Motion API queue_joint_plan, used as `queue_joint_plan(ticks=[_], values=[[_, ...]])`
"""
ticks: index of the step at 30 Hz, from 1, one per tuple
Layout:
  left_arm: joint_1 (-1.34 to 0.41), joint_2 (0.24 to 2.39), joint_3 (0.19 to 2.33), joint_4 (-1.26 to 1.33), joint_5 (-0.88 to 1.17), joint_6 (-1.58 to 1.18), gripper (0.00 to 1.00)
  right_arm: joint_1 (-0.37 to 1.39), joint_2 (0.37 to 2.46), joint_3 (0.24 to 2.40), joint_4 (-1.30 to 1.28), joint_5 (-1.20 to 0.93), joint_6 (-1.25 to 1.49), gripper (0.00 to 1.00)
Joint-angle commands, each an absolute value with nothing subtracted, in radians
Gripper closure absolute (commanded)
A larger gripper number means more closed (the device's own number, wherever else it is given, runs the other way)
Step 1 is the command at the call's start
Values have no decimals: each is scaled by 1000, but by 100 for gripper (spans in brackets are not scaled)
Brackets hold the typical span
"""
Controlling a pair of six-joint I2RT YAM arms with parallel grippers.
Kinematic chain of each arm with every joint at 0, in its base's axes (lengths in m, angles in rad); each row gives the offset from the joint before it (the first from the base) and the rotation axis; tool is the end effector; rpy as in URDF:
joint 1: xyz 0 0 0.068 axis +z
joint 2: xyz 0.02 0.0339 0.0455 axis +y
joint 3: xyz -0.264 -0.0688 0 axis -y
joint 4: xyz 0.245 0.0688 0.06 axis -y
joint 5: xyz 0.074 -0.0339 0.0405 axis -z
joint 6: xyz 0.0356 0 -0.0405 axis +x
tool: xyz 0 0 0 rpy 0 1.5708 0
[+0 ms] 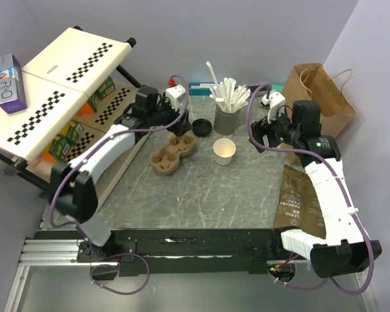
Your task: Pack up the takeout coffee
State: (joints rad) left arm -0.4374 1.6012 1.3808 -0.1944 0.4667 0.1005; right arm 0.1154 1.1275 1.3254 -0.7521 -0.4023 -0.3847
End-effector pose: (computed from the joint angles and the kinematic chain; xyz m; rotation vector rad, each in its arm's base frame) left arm 0.3348 -0.1742 0.3397 0.8212 1.8254 -0.6798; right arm 0.2229 0.0399 0.4028 -0.7414 1.9509 0.2639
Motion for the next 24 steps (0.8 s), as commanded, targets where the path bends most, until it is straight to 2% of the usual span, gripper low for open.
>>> queue_joint_plan(ticks=[1,6,8,15,20,24], values=[[-445,1728,1529,-213,408,60,21,127,1146,1298,-735,-408,-397,17],[-445,1888,1647,-199,367,55,21,135,1241,1307,-758,-410,-390,30],[-445,1933,1683,-180,342,43,26,137,1308,1339,-767,-414,-359,34],[-443,2133,1876,-153,307,6,27,159,1477,1404,-741,-413,-229,35],[-443,2180,1933,-163,290,6,25,178,1606,1456,-738,-391,-155,35],[-443,2279,2067,-265,298,54,34,184,1684,1486,-738,-391,-123,36]])
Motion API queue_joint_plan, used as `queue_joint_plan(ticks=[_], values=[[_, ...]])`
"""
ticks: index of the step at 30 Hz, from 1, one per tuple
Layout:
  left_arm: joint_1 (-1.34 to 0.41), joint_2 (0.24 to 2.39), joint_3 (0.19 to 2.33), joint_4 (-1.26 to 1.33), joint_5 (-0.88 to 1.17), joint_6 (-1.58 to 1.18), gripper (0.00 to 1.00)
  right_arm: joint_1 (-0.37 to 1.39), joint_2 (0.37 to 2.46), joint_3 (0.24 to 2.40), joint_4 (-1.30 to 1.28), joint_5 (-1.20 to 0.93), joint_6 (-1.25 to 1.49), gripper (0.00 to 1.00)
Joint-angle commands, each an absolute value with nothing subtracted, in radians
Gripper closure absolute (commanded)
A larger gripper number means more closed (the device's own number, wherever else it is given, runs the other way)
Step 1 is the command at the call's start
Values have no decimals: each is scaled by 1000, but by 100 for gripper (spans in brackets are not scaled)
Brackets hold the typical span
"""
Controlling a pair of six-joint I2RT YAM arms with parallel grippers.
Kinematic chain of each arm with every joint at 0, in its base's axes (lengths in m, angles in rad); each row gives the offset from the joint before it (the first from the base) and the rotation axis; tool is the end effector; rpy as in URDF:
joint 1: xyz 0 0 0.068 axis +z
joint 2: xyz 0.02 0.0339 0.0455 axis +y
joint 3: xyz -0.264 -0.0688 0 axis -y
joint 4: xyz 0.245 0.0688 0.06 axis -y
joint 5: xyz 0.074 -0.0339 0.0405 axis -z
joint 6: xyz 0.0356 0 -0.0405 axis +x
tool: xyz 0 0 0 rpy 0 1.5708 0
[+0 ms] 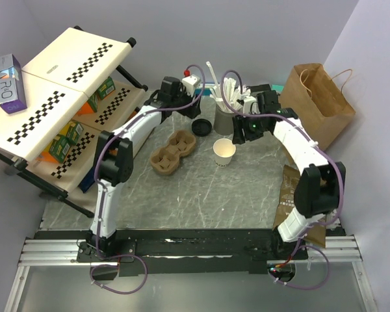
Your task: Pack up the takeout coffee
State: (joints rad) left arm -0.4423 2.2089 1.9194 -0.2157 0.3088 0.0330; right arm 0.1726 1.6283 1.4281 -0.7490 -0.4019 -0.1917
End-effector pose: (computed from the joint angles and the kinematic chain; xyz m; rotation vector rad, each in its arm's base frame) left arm 0.4686 -0.2339 0.2609 0.6787 1.9869 -0.5692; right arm 0.3418 0.0737 0.3003 -0.6075 2.4044 0.4965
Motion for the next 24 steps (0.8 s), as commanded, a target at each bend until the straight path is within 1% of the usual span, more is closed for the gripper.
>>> queue_joint_plan(ticks=[1,3,6,9,12,14,15,16,17,18,22,23,24], values=[[-443,2296,2094,-290,288,55,34,190,1709,1497,-739,-381,-123,36],[-440,2318,2121,-302,278,49,33,201,1727,1505,-744,-379,-123,37],[-436,2306,2080,-258,284,40,31,212,1749,1502,-753,-380,-118,38],[-436,2307,2062,-239,288,35,29,225,1761,1480,-758,-394,-112,42],[-434,2328,2074,-238,294,26,31,242,1773,1476,-761,-396,-117,46],[-434,2333,2059,-218,273,6,32,251,1786,1471,-764,-397,-120,56],[-433,2338,2049,-203,268,-4,33,256,1793,1470,-775,-399,-120,66],[-433,2342,2043,-189,261,-36,33,258,1796,1468,-778,-402,-120,72],[-433,2348,2048,-190,252,-50,34,259,1796,1467,-781,-403,-120,77],[-433,2367,2052,-193,250,-57,35,259,1790,1459,-790,-402,-118,88],[-433,2387,2065,-195,216,-86,37,261,1755,1430,-810,-402,-110,96],[-433,2385,2063,-195,203,-93,38,261,1743,1424,-813,-402,-109,100],[-433,2385,2063,-196,193,-97,38,262,1715,1411,-818,-406,-109,100]])
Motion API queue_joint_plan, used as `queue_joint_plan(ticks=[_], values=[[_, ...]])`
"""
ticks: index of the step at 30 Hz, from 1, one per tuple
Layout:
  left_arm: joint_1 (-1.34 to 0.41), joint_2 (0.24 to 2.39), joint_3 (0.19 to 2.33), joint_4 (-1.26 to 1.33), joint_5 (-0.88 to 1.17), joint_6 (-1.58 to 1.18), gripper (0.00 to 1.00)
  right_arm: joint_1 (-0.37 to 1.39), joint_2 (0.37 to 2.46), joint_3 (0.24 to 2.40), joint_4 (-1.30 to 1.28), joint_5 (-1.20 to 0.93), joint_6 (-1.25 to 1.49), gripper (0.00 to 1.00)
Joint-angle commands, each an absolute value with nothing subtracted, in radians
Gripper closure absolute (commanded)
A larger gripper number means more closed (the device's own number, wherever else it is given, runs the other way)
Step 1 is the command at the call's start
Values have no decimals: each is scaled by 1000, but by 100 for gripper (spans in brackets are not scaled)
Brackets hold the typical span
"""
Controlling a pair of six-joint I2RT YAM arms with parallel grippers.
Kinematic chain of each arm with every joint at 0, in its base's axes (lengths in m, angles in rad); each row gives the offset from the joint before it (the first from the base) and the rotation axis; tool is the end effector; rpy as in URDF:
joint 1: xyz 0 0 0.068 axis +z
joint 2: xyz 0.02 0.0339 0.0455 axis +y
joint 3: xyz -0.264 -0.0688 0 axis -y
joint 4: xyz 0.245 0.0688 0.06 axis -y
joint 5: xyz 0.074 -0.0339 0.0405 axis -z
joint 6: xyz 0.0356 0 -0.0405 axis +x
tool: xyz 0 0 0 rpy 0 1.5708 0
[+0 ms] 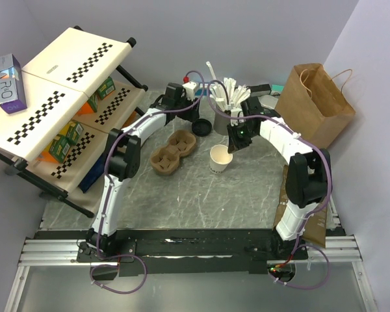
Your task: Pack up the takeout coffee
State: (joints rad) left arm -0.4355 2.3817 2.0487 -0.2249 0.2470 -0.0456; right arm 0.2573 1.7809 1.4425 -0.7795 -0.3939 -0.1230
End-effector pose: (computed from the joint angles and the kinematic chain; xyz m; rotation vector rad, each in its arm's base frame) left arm 0.4992 -0.2419 0.2145 0.5627 2.0841 -0.5442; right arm 0.3571 0.1081 0.2509 -0.6232 2.5904 0.5710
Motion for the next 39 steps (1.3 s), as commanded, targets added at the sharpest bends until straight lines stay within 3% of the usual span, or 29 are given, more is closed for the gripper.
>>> queue_joint_plan(ticks=[1,5,7,8,9,14,17,39], values=[[-433,2385,2065,-198,183,-101,39,268,1701,1404,-827,-408,-109,100],[-433,2393,2063,-199,158,-107,42,294,1632,1353,-833,-393,-109,100],[-434,2399,2071,-204,155,-107,44,305,1621,1342,-828,-387,-100,94],[-434,2405,2072,-206,155,-103,45,313,1618,1339,-825,-384,-94,90],[-436,2407,2071,-201,164,-101,48,317,1611,1336,-825,-383,-89,78],[-436,2414,2065,-212,156,-104,57,324,1589,1358,-836,-377,-95,51],[-437,2419,2054,-216,169,-109,61,324,1568,1368,-838,-371,-101,44],[-476,2456,2043,-229,140,-104,70,325,1489,1322,-825,-410,-97,40]])
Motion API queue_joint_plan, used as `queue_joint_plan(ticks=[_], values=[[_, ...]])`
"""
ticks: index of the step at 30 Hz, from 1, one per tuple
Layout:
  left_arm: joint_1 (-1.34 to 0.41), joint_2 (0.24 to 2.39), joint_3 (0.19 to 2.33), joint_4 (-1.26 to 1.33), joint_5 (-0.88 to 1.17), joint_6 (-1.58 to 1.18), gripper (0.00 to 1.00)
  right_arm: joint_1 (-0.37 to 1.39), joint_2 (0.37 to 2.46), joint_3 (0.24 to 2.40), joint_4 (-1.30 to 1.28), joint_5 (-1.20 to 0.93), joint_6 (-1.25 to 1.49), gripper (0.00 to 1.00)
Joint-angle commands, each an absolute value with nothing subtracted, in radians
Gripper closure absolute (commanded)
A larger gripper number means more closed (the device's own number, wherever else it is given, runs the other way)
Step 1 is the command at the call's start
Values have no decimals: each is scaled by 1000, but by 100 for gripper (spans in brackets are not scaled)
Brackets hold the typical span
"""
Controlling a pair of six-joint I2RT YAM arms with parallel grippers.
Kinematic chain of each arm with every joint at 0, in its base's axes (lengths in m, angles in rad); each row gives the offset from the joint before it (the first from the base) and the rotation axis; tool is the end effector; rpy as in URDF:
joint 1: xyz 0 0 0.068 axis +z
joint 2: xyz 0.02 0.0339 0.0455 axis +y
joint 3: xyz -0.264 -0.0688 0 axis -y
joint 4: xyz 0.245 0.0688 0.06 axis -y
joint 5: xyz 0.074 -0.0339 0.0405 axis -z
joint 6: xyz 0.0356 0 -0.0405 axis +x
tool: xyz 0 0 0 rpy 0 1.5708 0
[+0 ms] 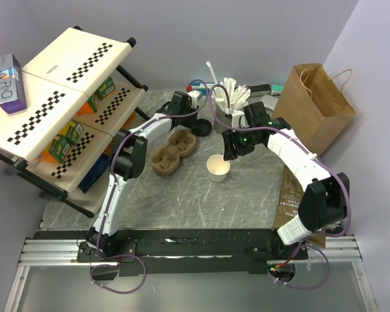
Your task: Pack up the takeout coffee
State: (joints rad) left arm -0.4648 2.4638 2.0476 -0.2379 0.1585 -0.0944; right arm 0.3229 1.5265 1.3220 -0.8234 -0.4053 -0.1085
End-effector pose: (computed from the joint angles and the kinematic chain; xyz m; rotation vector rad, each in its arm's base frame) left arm 0.4986 -0.2563 0.1685 0.5025 2.2021 -0.4796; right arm 0.2948 0.1134 0.2949 -0.6969 2.4907 0.6044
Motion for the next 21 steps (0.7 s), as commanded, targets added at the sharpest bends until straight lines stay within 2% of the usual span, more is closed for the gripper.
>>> queue_joint_plan(ticks=[1,12,21], values=[[-479,2456,2043,-229,140,-104,72,325,1489,1322,-824,-410,-97,40],[-486,2451,2037,-232,115,-98,83,327,1488,1321,-821,-408,-94,40],[-486,2412,2029,-238,115,-92,99,327,1479,1333,-821,-399,-109,40]])
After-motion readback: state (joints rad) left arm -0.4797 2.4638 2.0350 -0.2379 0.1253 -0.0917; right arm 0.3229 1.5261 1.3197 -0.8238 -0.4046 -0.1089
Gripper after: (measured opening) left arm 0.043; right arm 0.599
